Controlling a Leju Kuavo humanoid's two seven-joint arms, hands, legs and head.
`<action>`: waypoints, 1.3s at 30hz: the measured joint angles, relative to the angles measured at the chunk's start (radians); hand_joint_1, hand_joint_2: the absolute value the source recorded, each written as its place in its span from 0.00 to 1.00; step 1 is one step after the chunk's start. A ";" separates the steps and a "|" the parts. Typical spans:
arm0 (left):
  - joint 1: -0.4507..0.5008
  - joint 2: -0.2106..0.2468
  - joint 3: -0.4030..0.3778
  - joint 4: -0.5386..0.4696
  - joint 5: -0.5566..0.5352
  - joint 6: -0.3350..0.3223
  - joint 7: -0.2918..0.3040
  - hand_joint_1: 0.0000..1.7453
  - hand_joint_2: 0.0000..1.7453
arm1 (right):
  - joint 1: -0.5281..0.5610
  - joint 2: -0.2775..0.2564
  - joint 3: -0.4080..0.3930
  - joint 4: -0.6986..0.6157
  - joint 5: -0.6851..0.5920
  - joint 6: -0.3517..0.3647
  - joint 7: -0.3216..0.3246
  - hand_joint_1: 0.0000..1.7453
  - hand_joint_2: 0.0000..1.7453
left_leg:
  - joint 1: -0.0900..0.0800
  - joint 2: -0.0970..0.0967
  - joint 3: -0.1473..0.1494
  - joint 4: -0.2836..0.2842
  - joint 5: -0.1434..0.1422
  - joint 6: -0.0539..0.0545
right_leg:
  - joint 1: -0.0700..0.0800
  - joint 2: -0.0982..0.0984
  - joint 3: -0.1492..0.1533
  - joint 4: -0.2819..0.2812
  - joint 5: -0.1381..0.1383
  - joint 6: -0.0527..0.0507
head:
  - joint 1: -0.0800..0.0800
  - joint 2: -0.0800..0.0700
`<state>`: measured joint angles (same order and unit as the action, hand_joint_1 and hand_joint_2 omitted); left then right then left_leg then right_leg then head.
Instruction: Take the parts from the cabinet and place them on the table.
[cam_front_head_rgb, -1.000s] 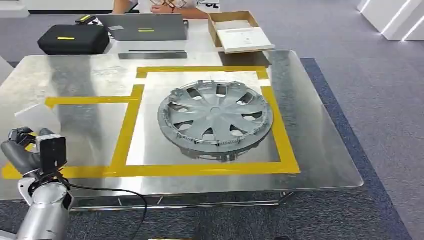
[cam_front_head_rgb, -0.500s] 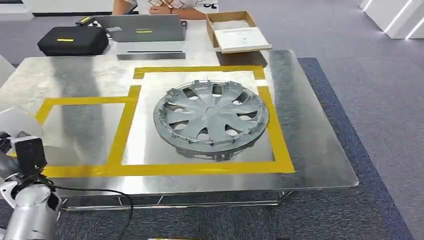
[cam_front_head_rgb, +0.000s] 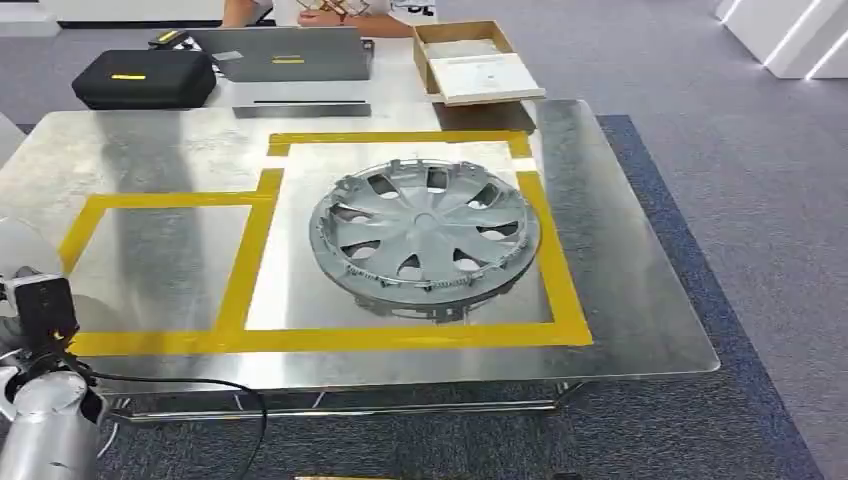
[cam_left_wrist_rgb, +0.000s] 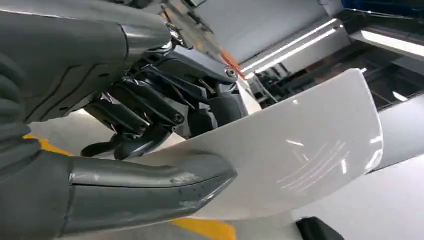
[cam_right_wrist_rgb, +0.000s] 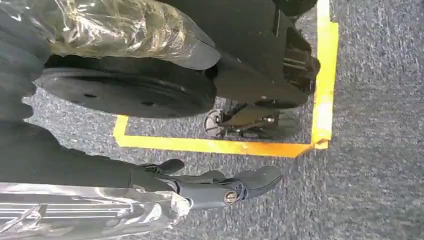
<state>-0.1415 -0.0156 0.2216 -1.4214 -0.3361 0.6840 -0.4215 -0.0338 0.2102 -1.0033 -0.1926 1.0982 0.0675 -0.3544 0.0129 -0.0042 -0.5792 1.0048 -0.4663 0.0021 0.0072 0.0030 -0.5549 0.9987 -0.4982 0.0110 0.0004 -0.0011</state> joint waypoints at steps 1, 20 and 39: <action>-0.003 0.000 0.000 0.000 0.000 0.000 0.000 1.00 1.00 | 0.000 0.000 0.000 -0.001 0.000 0.000 0.000 0.00 1.00 | 0.005 0.002 0.004 -0.004 0.003 0.005 | -0.002 0.001 -0.009 0.014 -0.013 0.006 | 0.000 0.000; -0.111 0.040 0.120 0.172 0.098 -0.151 0.060 0.95 1.00 | -0.003 0.000 0.000 -0.002 0.023 0.002 0.004 0.00 0.00 | 0.007 0.002 -0.094 0.209 -0.118 -0.038 | -0.008 -0.002 -0.013 0.000 0.016 -0.031 | 0.003 0.000; -0.189 0.069 0.143 0.370 0.126 -0.206 0.063 0.00 1.00 | 0.000 0.001 0.000 -0.003 0.037 0.003 0.006 0.00 0.00 | 0.002 0.004 0.023 -0.029 0.011 0.015 | -0.021 -0.003 -0.138 0.258 -0.081 0.031 | 0.018 0.000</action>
<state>-0.3305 0.0530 0.3651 -1.0509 -0.2106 0.4776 -0.3590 -0.0338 0.2113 -1.0037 -0.1953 1.1349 0.0710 -0.3479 0.0148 0.0002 -0.5562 0.9759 -0.4556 0.0176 -0.0136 0.0005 -0.6933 1.2568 -0.5795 0.0417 0.0183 -0.0011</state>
